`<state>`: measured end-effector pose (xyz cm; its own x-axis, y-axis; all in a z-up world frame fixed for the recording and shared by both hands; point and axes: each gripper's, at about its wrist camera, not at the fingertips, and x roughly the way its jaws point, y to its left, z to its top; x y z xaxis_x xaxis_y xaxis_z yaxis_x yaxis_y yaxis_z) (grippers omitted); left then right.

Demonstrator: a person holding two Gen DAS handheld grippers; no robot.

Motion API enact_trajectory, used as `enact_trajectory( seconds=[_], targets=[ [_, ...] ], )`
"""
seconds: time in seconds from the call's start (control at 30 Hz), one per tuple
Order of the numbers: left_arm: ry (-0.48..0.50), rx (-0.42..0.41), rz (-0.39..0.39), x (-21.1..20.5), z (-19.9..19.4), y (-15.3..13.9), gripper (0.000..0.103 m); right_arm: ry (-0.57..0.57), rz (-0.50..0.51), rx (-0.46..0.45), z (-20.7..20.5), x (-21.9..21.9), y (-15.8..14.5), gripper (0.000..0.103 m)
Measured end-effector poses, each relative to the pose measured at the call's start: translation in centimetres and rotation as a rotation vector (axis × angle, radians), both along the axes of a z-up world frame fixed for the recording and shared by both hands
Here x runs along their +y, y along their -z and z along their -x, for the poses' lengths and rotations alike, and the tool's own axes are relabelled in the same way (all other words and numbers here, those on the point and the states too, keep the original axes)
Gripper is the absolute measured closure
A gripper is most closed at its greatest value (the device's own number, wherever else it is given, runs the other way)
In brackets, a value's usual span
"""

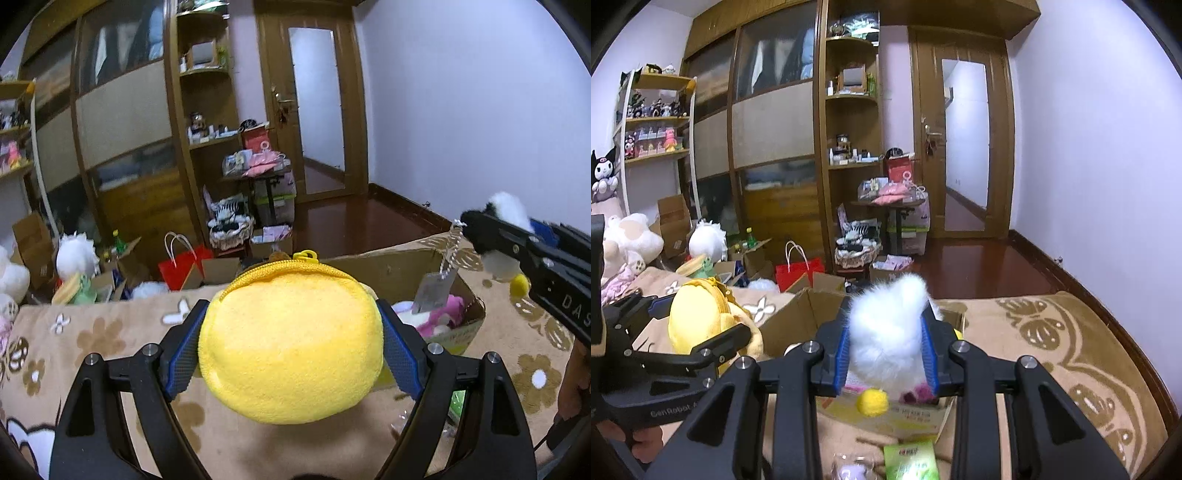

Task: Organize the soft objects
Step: 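Lift the yellow plush with the left tool while the right tool carries the pompom over the box, then open the left tool dropping the yellow plush while the right tool releases the pompom into the box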

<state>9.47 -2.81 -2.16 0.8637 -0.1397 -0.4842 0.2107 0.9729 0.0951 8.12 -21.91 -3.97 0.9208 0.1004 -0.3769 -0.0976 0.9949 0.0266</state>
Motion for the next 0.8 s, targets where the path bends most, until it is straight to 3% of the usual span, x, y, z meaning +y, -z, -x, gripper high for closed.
enact_trajectory(
  seconds=[0.5, 0.8],
  targets=[
    [0.044, -0.032, -0.029, -2.2, -3.5, 0.6, 0.018, 0.012, 0.013, 0.005, -3.2, -0.5, 1.0, 0.069],
    [0.039, 0.008, -0.009, -1.9, -6.0, 1.9, 0.017, 0.009, 0.014, 0.053, -4.9, -0.6, 3.0, 0.069]
  ],
)
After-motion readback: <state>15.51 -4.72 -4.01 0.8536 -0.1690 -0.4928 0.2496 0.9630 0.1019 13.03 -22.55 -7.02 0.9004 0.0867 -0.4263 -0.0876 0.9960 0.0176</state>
